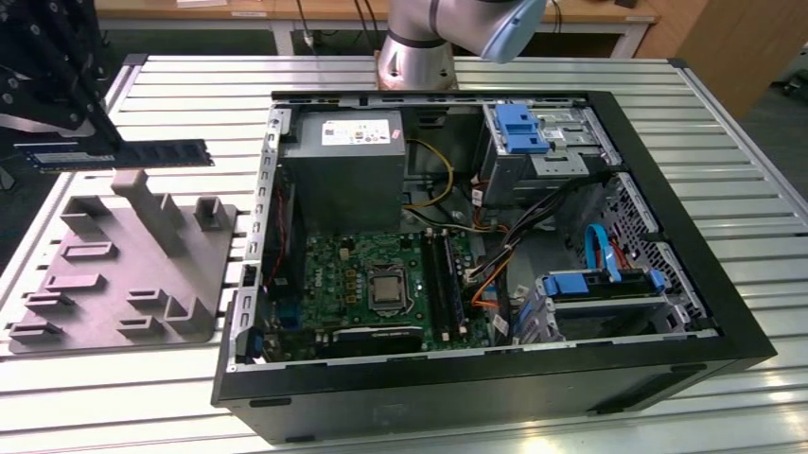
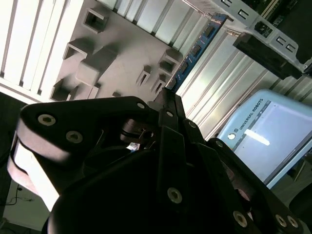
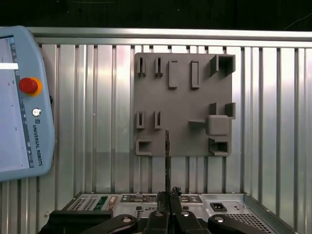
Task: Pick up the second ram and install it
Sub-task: 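Pick up the second ram and move it above second insertion slot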
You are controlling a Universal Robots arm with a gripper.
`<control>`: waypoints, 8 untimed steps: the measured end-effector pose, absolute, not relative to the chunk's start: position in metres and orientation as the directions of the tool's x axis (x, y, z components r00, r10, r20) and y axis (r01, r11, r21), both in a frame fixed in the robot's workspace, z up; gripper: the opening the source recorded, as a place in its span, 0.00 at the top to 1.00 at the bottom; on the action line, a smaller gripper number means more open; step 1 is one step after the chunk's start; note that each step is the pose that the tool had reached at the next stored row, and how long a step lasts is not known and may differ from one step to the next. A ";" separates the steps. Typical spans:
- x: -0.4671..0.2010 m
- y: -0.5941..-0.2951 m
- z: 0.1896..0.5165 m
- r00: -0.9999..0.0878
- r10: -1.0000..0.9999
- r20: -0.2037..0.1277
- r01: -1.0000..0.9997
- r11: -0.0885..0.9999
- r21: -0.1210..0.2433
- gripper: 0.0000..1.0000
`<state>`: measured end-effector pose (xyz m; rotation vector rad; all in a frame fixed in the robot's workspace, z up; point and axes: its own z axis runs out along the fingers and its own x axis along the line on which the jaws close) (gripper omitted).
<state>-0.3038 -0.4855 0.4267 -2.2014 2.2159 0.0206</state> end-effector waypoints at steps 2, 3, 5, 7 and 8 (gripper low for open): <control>-0.299 -0.486 0.427 -0.007 -1.000 -0.022 -1.000 0.007 -0.003 0.88; -0.296 -0.485 0.427 -0.007 -1.000 -0.022 -1.000 0.007 -0.003 0.88; -0.290 -0.486 0.427 -0.006 -1.000 -0.022 -1.000 0.007 -0.003 0.88; -0.285 -0.486 0.427 -0.006 -1.000 -0.022 -1.000 0.006 -0.003 0.88; -0.282 -0.486 0.427 -0.006 -1.000 -0.022 -1.000 0.007 -0.003 0.88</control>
